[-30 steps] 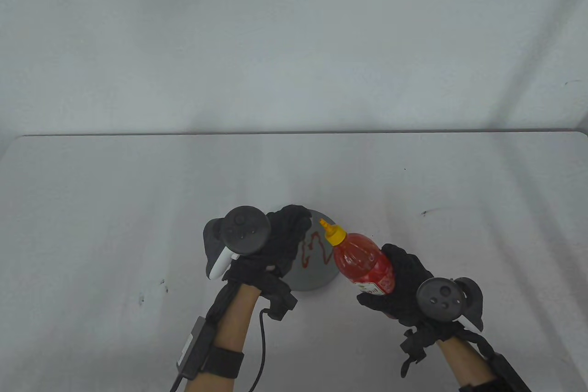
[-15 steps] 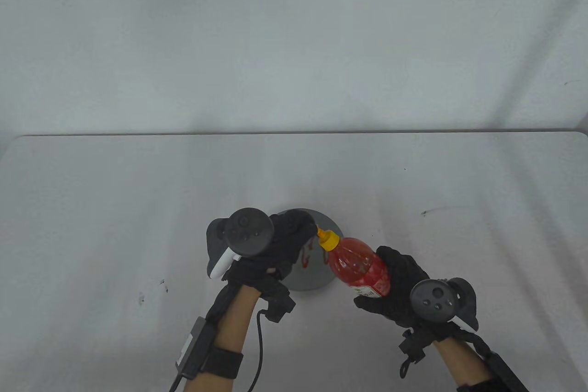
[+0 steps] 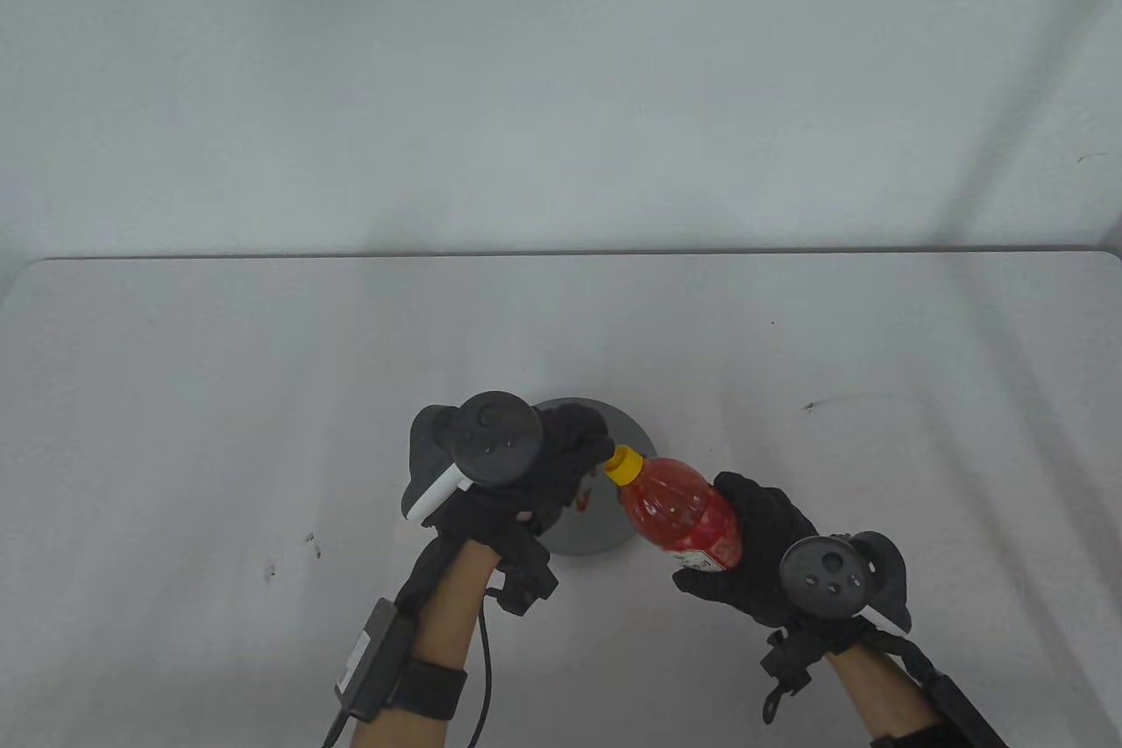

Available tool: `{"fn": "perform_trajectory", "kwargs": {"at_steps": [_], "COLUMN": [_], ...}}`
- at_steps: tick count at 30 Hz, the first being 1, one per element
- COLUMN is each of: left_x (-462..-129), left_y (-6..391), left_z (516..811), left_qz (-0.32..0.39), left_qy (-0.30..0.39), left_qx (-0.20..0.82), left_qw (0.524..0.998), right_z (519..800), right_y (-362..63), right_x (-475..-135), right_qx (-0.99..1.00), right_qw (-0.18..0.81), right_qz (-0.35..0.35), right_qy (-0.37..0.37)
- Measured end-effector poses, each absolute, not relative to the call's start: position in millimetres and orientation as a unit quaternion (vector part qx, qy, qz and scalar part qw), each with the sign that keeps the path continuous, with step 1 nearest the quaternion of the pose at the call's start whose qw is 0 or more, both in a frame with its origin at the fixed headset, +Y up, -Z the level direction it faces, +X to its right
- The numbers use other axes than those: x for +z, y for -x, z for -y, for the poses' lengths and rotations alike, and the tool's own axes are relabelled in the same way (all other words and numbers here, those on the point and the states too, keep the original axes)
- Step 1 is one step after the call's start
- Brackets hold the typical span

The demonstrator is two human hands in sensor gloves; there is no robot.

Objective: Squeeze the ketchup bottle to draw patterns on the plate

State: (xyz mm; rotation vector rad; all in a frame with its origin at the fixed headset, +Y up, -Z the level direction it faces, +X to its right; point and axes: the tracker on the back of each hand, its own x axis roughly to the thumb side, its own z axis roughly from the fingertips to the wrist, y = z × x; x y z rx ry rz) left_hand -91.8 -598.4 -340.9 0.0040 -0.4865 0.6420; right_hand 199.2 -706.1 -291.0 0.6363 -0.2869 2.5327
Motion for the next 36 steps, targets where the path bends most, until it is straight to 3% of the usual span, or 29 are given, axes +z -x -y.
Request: {"fn": "perform_trajectory", "kwargs": {"at_steps": [8, 14, 26, 32, 36], "left_x": [-341, -341, -344, -342, -343], "left_y": [92, 91, 87, 93, 87], "left_z": [603, 605, 608, 611, 611], "left_qz": [0.251, 0.193, 0.251, 0.193, 0.172], "left_qy": [0.012, -0.004, 0.025, -0.010, -0.013], "left_qx": [0.331, 0.331, 0.347, 0.369, 0.330], "left_qw": [0.910, 0.923, 0.903, 0.909, 0.928], "right_z": [705, 706, 706, 706, 706], "right_y": [-200, -201, -203, -203, -202], "right_x": [-291, -291, -292, -293, -293], "right_qx": [0.934, 0.934, 0.935, 0.936, 0.937], "right_qw": [0.251, 0.253, 0.256, 0.253, 0.250], "right_qz": [0.108, 0.111, 0.109, 0.112, 0.109], "right_qy": [-0.229, -0.226, -0.220, -0.217, -0.219]}}
